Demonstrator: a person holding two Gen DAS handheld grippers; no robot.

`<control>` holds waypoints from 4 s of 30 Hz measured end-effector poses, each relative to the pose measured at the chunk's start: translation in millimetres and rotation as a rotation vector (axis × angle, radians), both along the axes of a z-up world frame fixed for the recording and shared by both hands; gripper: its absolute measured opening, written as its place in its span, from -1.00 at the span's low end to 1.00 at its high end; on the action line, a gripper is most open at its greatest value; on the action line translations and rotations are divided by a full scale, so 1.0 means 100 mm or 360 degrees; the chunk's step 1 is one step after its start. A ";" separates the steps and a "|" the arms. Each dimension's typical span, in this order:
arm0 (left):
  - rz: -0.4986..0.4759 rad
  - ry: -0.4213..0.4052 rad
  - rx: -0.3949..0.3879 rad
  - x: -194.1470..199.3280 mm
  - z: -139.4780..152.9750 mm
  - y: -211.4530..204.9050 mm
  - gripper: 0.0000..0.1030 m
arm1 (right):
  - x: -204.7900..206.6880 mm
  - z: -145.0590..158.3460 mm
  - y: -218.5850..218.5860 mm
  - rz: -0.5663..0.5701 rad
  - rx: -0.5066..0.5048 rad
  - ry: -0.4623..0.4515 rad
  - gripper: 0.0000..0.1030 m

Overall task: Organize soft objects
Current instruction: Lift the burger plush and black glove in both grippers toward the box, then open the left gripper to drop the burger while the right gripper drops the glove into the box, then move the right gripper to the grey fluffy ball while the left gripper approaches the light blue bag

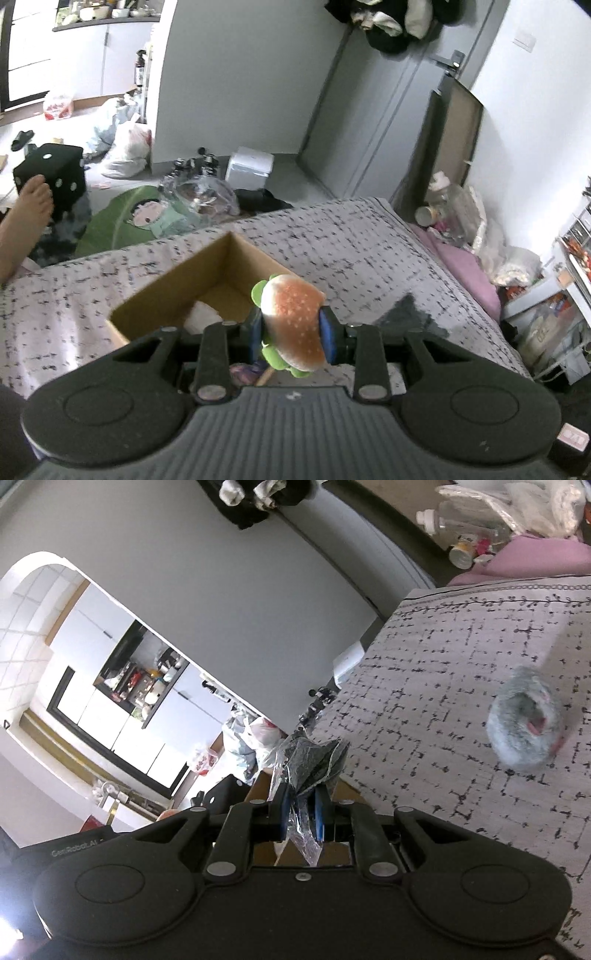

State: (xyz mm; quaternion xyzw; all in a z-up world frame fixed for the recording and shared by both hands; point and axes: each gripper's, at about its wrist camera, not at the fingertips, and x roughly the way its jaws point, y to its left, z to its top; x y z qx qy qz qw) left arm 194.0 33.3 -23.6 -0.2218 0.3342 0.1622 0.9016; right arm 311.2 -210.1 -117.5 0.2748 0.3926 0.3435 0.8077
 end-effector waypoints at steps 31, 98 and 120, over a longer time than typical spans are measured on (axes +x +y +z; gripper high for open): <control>0.0020 0.0078 -0.0172 0.04 -0.45 1.05 -0.40 | -0.21 -0.13 0.96 0.0016 -0.0193 -0.0113 -0.73; -0.0127 0.0254 0.0252 0.44 -0.31 -0.09 0.59 | 0.03 -0.03 -0.09 -0.0384 -0.0299 0.0228 0.91; -0.0342 0.0284 0.0145 1.02 -0.65 -0.90 0.59 | 0.33 -0.45 -0.98 -0.0773 -0.0046 0.0630 0.91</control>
